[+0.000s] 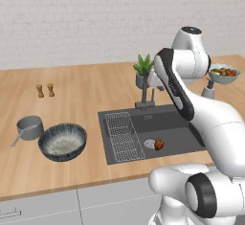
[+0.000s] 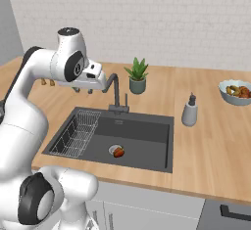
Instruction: Pick the bell pepper from the sink and place it in the bowl. Then pick the bowl and place it in the microwave. Then close the microwave door and press the start button.
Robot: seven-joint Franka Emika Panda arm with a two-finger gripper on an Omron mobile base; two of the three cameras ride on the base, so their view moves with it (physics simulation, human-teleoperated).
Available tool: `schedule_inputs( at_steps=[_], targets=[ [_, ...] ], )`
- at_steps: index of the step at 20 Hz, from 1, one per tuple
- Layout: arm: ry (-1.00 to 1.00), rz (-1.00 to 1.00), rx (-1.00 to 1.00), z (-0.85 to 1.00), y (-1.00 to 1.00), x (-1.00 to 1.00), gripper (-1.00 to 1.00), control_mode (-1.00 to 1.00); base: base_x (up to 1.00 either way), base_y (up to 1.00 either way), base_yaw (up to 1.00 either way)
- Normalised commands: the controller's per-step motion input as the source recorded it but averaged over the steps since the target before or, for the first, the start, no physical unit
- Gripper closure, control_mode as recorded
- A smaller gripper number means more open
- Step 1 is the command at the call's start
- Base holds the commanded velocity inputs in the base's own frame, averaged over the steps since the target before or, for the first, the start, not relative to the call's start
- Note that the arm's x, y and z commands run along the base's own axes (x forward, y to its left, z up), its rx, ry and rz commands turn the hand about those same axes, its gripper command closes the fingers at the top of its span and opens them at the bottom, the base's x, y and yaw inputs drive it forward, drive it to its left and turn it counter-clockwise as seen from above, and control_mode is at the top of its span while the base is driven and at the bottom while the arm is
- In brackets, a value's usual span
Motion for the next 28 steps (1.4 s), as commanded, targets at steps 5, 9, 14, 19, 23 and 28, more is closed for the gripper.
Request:
schedule_inputs(
  at_steps=[5,9,14,19,23,28],
  targets=[
    [0.00,0.00,0.00,-0.04,-0.04,-0.56,-1.00,-1.00,0.00,0.00,0.00],
    [0.00,0.00,0.00,-0.18,-0.19,-1.00,-1.00,-1.00,0.00,0.00,0.00],
    [0.01,-0.01,0.00,-0.30,-0.57,-0.63,-1.00,-1.00,0.00,0.00,0.00],
    [0.02,0.08,0.00,-0.47,-0.63,0.04,-1.00,-1.00,0.00,0.00,0.00],
    [0.00,0.23,0.05,-0.44,-0.48,0.42,-1.00,-1.00,0.00,0.00,0.00],
    [0.00,0.32,0.07,-0.40,-0.31,0.50,-1.00,-1.00,0.00,0.00,0.00]
  ],
)
